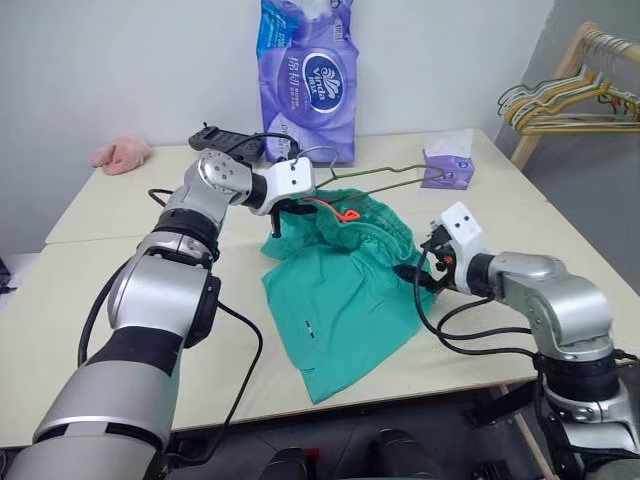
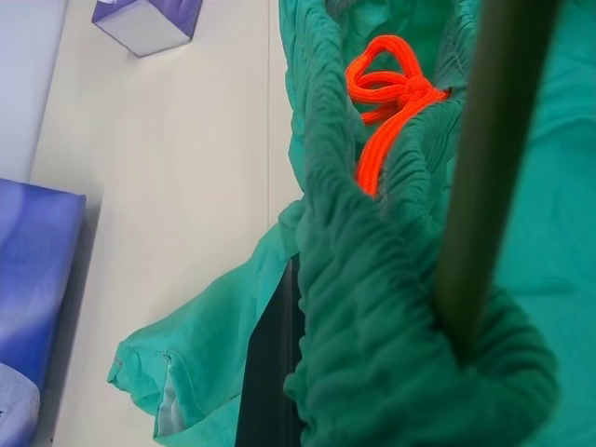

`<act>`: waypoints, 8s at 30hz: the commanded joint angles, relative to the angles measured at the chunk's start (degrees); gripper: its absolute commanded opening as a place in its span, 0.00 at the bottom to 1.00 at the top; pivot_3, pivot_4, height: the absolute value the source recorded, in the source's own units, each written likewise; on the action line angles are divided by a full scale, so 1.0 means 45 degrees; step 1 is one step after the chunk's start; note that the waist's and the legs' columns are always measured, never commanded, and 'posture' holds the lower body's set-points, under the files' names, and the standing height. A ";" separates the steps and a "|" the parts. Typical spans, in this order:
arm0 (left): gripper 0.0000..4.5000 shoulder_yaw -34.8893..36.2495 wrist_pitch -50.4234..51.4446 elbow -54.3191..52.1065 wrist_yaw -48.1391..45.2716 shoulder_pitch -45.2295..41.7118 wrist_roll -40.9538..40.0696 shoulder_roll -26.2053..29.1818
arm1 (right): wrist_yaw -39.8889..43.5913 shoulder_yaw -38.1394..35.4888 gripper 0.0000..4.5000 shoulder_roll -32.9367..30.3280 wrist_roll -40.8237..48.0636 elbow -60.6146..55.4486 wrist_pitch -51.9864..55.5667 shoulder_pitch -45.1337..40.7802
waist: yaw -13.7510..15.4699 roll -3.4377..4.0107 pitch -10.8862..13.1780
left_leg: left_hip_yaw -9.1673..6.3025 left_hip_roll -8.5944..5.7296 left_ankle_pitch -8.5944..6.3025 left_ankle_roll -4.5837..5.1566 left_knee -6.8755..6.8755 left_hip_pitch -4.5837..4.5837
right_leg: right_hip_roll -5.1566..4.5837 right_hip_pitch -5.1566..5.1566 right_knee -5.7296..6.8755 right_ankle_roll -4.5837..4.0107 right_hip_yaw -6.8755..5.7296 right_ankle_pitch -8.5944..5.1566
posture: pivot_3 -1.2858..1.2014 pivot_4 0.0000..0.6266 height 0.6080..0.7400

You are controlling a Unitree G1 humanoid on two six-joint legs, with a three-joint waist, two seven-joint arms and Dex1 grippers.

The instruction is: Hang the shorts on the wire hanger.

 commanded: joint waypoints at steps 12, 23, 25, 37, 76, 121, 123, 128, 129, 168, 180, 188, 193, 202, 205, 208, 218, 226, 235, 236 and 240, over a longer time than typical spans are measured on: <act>0.00 0.0379 0.0031 -0.0491 0.0096 -0.0212 -0.0363 0.0241 | -0.0799 0.0662 0.85 -0.0263 0.0041 0.0830 -0.2107 -0.0373 | 0.0006 -0.0006 -0.0014 | -0.0001 -0.0005 0.0001 -0.0001 0.0001 -0.0001 | -0.0001 0.0001 -0.0002 0.0000 -0.0001 0.0000 | 0.47 0.02 1.00; 0.00 0.0475 -0.0046 -0.0579 -0.0116 -0.0137 -0.0528 0.0260 | -0.0684 0.1547 0.00 -0.1067 -0.0434 0.0966 -0.3342 0.0104 | 0.0009 -0.0009 -0.0038 | 0.0001 -0.0005 0.0003 -0.0005 0.0001 -0.0001 | -0.0001 0.0001 -0.0003 0.0000 -0.0001 0.0000 | 0.47 0.00 1.00; 0.00 0.0521 -0.0104 -0.0620 -0.0279 -0.0091 -0.0641 0.0295 | -0.0624 0.1792 0.00 -0.1492 -0.0733 0.1189 -0.3547 0.0175 | 0.0018 -0.0009 -0.0038 | 0.0000 -0.0005 0.0006 -0.0010 0.0002 -0.0002 | -0.0001 0.0002 -0.0004 0.0000 -0.0001 0.0000 | 0.48 0.00 1.00; 0.00 0.1253 -0.0232 -0.1471 -0.5565 0.1085 -0.2597 0.1064 | 0.2307 0.0293 0.00 -0.5732 -0.0175 0.2537 -0.5305 0.0489 | -0.0007 0.0001 -0.0057 | 0.0011 -0.0003 0.0002 0.0000 0.0004 0.0000 | 0.0001 0.0005 -0.0007 0.0000 0.0000 0.0000 | 0.46 0.00 1.00; 0.00 -0.1599 -0.3189 -0.0796 -0.2090 0.0770 0.0577 0.1481 | 0.5505 0.0878 0.00 -0.8008 0.4805 -0.0568 -0.1143 -0.3137 | 0.0005 -0.0005 -0.0082 | 0.0012 0.0003 -0.0003 0.0007 0.0012 -0.0004 | -0.0002 0.0007 -0.0011 0.0001 0.0006 -0.0001 | 0.44 0.02 1.00; 0.00 -0.1398 -0.2620 -0.0655 0.0337 0.0191 0.0625 -0.0210 | 0.5350 0.5740 0.86 -0.5929 -0.0614 0.0592 -0.3819 -0.5128 | -0.0228 -0.0001 -0.0085 | -0.0001 0.0002 -0.0003 0.0006 0.0015 -0.0019 | -0.0005 -0.0002 -0.0013 0.0001 -0.0007 -0.0001 | 0.43 0.05 1.00; 0.00 -0.1377 -0.2598 -0.0647 0.0330 0.0125 0.0621 -0.0251 | 0.5522 0.6355 0.86 -0.5790 -0.1375 0.1501 -0.4625 -0.5243 | -0.0334 -0.0001 -0.0085 | -0.0004 0.0001 -0.0003 0.0005 0.0012 -0.0021 | -0.0006 -0.0004 -0.0015 0.0001 -0.0009 -0.0001 | 0.43 0.05 1.00; 0.00 -0.1316 -0.2659 -0.0689 0.0218 0.0169 0.0553 -0.0189 | 0.5796 0.7156 0.86 -0.5691 -0.3070 0.3547 -0.6755 -0.5157 | -0.0439 -0.0001 -0.0085 | -0.0003 0.0002 -0.0002 0.0004 0.0003 -0.0016 | -0.0005 -0.0007 -0.0017 0.0001 -0.0009 -0.0002 | 0.44 0.06 1.00; 0.00 -0.1312 -0.2681 -0.0700 0.0199 0.0200 0.0546 -0.0156 | 0.5869 0.7275 0.86 -0.5687 -0.3398 0.3827 -0.7180 -0.5162 | -0.0449 -0.0001 -0.0085 | -0.0001 0.0002 -0.0002 0.0004 0.0002 -0.0017 | -0.0005 -0.0011 -0.0015 0.0001 -0.0007 -0.0002 | 0.44 0.06 1.00; 0.00 -0.1275 -0.2709 -0.0833 0.0498 0.0410 0.0879 0.0025 | 0.6999 0.6333 0.00 -0.2821 -0.7434 0.7287 -1.1257 -0.5894 | -0.0641 0.0002 -0.0086 | -0.0021 -0.0002 0.0032 -0.0055 -0.0010 -0.0014 | -0.0003 -0.0016 -0.0013 0.0000 -0.0019 -0.0002 | 0.45 0.03 1.00; 0.37 -0.0329 -0.2333 -0.0974 0.0009 0.0329 -0.0268 0.0008 | 0.6127 0.5102 0.00 -0.3008 -0.7358 0.6378 -1.0557 -0.4758 | -0.0645 0.0002 -0.0086 | -0.0019 -0.0002 0.0035 -0.0061 -0.0010 -0.0021 | -0.0004 -0.0022 -0.0012 0.0000 -0.0016 -0.0002 | 0.45 0.03 1.00; 0.94 0.0151 -0.2087 -0.1542 -0.1869 0.0806 -0.1348 0.0856 | 0.5905 0.4063 0.00 -0.3667 -0.6976 0.5197 -0.9507 -0.2988 | -0.0652 0.0002 -0.0086 | -0.0023 -0.0002 0.0035 -0.0060 -0.0011 -0.0024 | -0.0004 -0.0021 -0.0014 0.0000 -0.0020 -0.0002 | 0.45 0.04 1.00; 0.99 0.0601 -0.1208 -0.2611 -0.3712 0.1227 -0.2400 0.1301 | 0.5669 0.3566 0.00 -0.3919 -0.6647 0.4491 -0.8653 -0.1787 | -0.0656 0.0003 -0.0087 | -0.0022 -0.0001 0.0035 -0.0059 -0.0011 -0.0021 | -0.0003 -0.0017 -0.0014 0.0000 -0.0020 -0.0002 | 0.45 0.04 1.00; 0.99 0.1451 0.1775 -0.5746 -0.5286 0.2620 -0.4545 0.1641 | 0.4961 0.2501 0.00 -0.3954 -0.5875 0.4183 -0.7361 -0.0864 | -0.0650 0.0002 -0.0087 | -0.0024 -0.0001 0.0035 -0.0059 -0.0011 -0.0020 | -0.0003 -0.0014 -0.0015 0.0000 -0.0018 -0.0003 | 0.45 0.05 1.00; 0.99 0.1890 0.3977 -0.7915 -0.5202 0.3790 -0.5675 0.1645 | 0.4647 0.1392 0.00 -0.3743 -0.5091 0.3543 -0.5859 -0.0344 | -0.0652 0.0008 -0.0090 | -0.0022 0.0000 0.0035 -0.0058 -0.0011 -0.0016 | -0.0003 -0.0013 -0.0013 0.0000 -0.0011 -0.0003 | 0.45 0.05 1.00; 0.99 0.2277 0.6031 -1.0741 -0.4348 0.5445 -0.6753 0.1371 | 0.3830 -0.0158 0.00 -0.3472 -0.4468 0.2619 -0.4086 0.0497 | -0.0637 0.0011 -0.0093 | -0.0030 0.0001 0.0034 -0.0058 -0.0010 -0.0018 | -0.0003 -0.0007 -0.0012 0.0000 -0.0012 -0.0003 | 0.45 0.04 1.00; 0.99 0.2406 0.9130 -1.6043 0.0099 0.8856 -0.8795 -0.1402 | -0.0294 -0.4937 0.00 -0.0762 -0.3622 -0.0566 0.1104 0.1869 | -0.0487 0.0126 -0.0211 | -0.0021 -0.0002 0.0033 -0.0057 -0.0001 -0.0007 | -0.0004 0.0018 -0.0018 -0.0001 0.0006 -0.0003 | 0.43 0.02 1.00; 0.99 0.1743 1.0757 -1.8108 0.2194 0.9633 -0.9743 -0.3142 | -0.3417 -0.7433 0.00 0.0346 -0.4219 -0.2045 0.1667 0.2540 | -0.0688 0.0268 -0.0397 | -0.0011 -0.0001 0.0003 -0.0006 -0.0014 0.0023 | -0.0003 0.0052 -0.0027 0.0002 0.0011 -0.0004 | 0.40 0.01 1.00; 0.99 0.0970 1.0230 -1.7088 0.1931 0.8506 -0.9927 -0.4181 | -0.6116 -1.1154 0.00 -0.0509 -0.4970 -0.1215 0.1955 0.2300 | -0.1046 0.0409 -0.0542 | 0.0004 -0.0005 -0.0001 0.0005 -0.0036 0.0100 | 0.0005 0.0143 -0.0056 0.0011 0.0022 -0.0015 | 0.39 0.00 1.00; 0.99 0.0854 1.0190 -1.6993 0.1782 0.8353 -1.0024 -0.4372 | -0.6407 -1.1390 0.00 -0.0751 -0.5083 -0.0957 0.1921 0.2235 | -0.1121 0.0419 -0.0548 | 0.0006 -0.0005 -0.0008 0.0016 -0.0052 0.0167 | 0.0008 0.0203 -0.0070 0.0014 0.0025 -0.0032 | 0.38 0.00 1.00; 0.99 0.0441 0.9832 -1.6369 0.1663 0.7749 -1.0055 -0.5322 | -0.6826 -1.2388 0.00 -0.1899 -0.4873 0.0352 0.1339 0.1927 | -0.1365 0.0491 -0.0596 | 0.0027 -0.0019 -0.0046 0.0079 -0.0057 0.0264 | 0.0015 0.0301 -0.0067 0.0042 0.0046 -0.0088 | 0.37 0.00 1.00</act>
